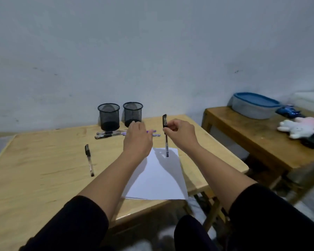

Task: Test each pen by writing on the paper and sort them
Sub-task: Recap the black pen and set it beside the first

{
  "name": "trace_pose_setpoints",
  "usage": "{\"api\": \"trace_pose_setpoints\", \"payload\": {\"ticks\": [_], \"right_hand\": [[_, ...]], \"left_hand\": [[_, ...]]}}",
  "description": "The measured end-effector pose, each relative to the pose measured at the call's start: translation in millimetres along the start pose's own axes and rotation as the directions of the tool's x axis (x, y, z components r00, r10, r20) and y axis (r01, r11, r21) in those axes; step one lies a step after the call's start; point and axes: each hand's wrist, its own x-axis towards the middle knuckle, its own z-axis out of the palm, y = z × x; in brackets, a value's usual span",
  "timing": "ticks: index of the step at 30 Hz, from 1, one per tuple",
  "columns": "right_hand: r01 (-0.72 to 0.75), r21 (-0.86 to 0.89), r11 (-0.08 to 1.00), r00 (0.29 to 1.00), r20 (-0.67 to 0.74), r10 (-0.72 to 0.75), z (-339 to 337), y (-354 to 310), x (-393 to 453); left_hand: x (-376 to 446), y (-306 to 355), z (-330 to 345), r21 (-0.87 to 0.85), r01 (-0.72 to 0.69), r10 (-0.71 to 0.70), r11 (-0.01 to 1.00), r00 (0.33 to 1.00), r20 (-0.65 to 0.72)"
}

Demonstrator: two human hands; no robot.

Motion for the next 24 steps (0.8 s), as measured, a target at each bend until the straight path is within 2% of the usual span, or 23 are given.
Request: {"api": "trace_pose_setpoints", "payload": {"ticks": [6,11,18,24], "right_hand": [[-0.133,-0.078,0.988,0.974,-0.197,0.116,-61.2,33.8,-20.4],[-0.210,-0.120,0.970,0.941,-0.293,0.168,-112.4,73.5,-50.6],[-0.311,-0.100,0.945,0.904,-0.337,0.262,-160.2,146.2,-87.6],[-0.400,-0.066,0.914,0.872,-0.334,0.357,-177.8,207.1,-116.4]], "left_hand": [[-3.4,62.1,34.6,0.015,-0.188,0.187,0.982,0.980,0.062],[-26.2,118.1,72.9,-0.011,-0.289,0.288,0.957,0.947,0.143],[-50.2,178.7,142.2,0.030,-0.334,0.321,0.942,0.925,0.203],[-59.8,188.4,189.5,0.135,-0.314,0.270,0.940,0.924,0.269]]}}
